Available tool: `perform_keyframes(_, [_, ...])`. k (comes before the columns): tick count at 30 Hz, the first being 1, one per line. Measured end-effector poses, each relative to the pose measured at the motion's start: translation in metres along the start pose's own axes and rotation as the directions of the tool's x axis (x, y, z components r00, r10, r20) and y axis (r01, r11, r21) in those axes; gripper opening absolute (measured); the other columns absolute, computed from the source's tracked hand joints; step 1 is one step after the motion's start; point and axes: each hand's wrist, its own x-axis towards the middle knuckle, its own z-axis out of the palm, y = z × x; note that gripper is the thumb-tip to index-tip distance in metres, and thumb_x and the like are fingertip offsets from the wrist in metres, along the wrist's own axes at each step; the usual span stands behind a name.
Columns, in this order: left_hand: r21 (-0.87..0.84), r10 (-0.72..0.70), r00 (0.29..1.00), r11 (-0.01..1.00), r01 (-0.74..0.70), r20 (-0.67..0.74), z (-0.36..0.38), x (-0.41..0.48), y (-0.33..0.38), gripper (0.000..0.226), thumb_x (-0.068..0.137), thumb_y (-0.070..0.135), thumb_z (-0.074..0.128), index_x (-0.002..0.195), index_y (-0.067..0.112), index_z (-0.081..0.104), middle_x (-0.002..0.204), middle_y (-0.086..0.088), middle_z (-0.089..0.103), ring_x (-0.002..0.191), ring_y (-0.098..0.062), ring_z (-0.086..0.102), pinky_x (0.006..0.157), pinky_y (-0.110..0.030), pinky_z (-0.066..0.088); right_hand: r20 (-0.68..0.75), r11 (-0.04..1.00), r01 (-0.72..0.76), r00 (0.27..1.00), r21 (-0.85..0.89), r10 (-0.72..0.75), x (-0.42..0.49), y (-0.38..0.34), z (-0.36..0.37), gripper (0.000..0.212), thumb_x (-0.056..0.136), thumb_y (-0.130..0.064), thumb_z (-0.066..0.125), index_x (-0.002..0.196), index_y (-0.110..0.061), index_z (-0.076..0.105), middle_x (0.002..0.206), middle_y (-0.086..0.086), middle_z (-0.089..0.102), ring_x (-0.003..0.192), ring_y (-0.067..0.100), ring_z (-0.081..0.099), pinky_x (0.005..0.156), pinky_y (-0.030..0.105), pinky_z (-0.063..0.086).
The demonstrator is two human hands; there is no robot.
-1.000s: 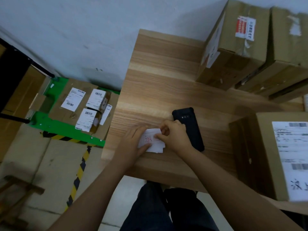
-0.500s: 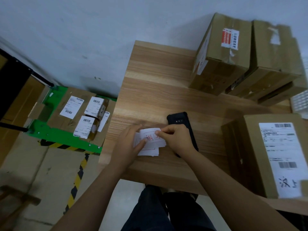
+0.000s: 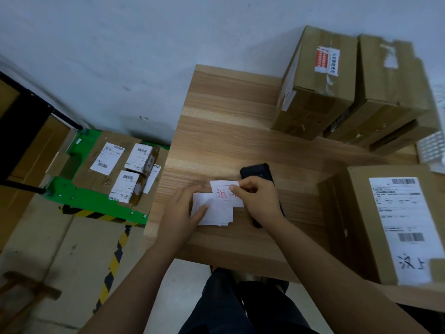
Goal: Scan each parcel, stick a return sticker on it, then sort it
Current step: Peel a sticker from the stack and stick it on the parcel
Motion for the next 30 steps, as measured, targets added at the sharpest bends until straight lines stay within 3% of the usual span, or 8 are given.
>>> perform_keyframes(4, [-0.189,-0.127,0.992,0.974,0.123,-0.008,-0.008,0.011,0.034,0.050,0.087,0.046,0.065,0.129,0.024,0.052,0.119,0.014,0.055,0.106,0.001,0.051,0.085,-0.021,0.043,-0.017,0.978,-0.016,1.000,0.207,0.020,-0.007,-0.031,-0.026,0.010,0.081,-0.023,0.077,0.084,-0.013,0.074,0.079,-0.005,0.074,0.075,0.002,0.068,0.065,0.015,0.052])
perform_keyframes(7, [-0.537,-0.284,0.959,0.811,0.231,-0.016,-0.022,0.026,0.080,0.039,0.086,0.041,0.069,0.119,0.024,0.057,0.108,0.014,0.064,0.100,0.001,0.061,0.083,-0.019,0.049,-0.054,0.919,0.010,0.998,0.394,0.013,-0.016,-0.063,-0.050,0.014,0.081,-0.022,0.077,0.083,-0.009,0.072,0.079,-0.001,0.075,0.075,0.007,0.070,0.065,0.017,0.055])
perform_keyframes(10, [-0.709,-0.299,0.954,0.679,0.190,-0.032,-0.037,0.040,0.129,0.025,0.086,0.031,0.070,0.105,0.016,0.065,0.096,0.000,0.073,0.089,-0.008,0.069,0.076,-0.021,0.055,-0.091,0.883,0.060,0.996,0.466,-0.019,-0.024,-0.091,-0.075,0.018,0.081,-0.025,0.076,0.088,-0.009,0.071,0.084,0.001,0.075,0.082,0.013,0.072,0.073,0.025,0.058])
perform_keyframes(13, [-0.751,-0.246,0.959,0.658,0.057,-0.143,-0.051,0.051,0.169,0.015,0.086,0.026,0.072,0.094,0.015,0.066,0.092,-0.005,0.073,0.089,-0.019,0.070,0.080,-0.032,0.057,-0.170,0.867,0.163,0.981,0.472,-0.092,-0.034,-0.112,-0.105,0.010,0.084,-0.023,0.073,0.089,-0.015,0.071,0.085,-0.005,0.075,0.081,0.005,0.071,0.065,0.017,0.055])
perform_keyframes(15, [-0.747,-0.184,0.960,0.663,-0.038,-0.211,-0.061,0.054,0.193,0.010,0.086,0.025,0.072,0.089,0.018,0.067,0.087,0.001,0.073,0.083,-0.014,0.068,0.075,-0.029,0.055,-0.209,0.887,0.235,0.964,0.398,-0.162,-0.041,-0.120,-0.127,0.009,0.086,-0.024,0.072,0.093,-0.020,0.070,0.087,-0.005,0.074,0.082,0.003,0.070,0.063,0.015,0.053])
perform_keyframes(20, [-0.720,0.021,0.974,0.671,-0.180,-0.224,-0.081,0.046,0.250,0.005,0.084,0.020,0.073,0.084,0.017,0.070,0.072,0.009,0.069,0.064,0.002,0.060,0.057,-0.012,0.045,-0.255,0.898,0.372,0.915,0.235,-0.312,-0.058,-0.141,-0.178,0.015,0.086,-0.036,0.069,0.098,-0.028,0.073,0.086,-0.007,0.074,0.085,0.017,0.070,0.075,0.039,0.060])
perform_keyframes(23, [-0.725,0.098,0.972,0.650,-0.226,-0.215,-0.086,0.040,0.279,0.002,0.083,0.021,0.072,0.083,0.020,0.070,0.074,0.008,0.071,0.067,-0.002,0.063,0.058,-0.014,0.048,-0.275,0.868,0.461,0.872,0.183,-0.404,-0.072,-0.154,-0.201,0.011,0.088,-0.035,0.066,0.090,-0.026,0.072,0.080,-0.008,0.073,0.078,0.013,0.071,0.069,0.036,0.061])
perform_keyframes(30, [-0.782,0.089,0.958,0.560,-0.274,-0.272,-0.086,0.031,0.327,0.009,0.086,0.019,0.068,0.090,0.012,0.069,0.086,-0.015,0.069,0.077,-0.021,0.063,0.074,-0.029,0.055,-0.387,0.753,0.511,0.848,0.415,-0.362,-0.091,-0.173,-0.232,0.009,0.091,-0.022,0.064,0.099,-0.019,0.067,0.084,-0.010,0.075,0.077,0.008,0.072,0.059,0.018,0.054])
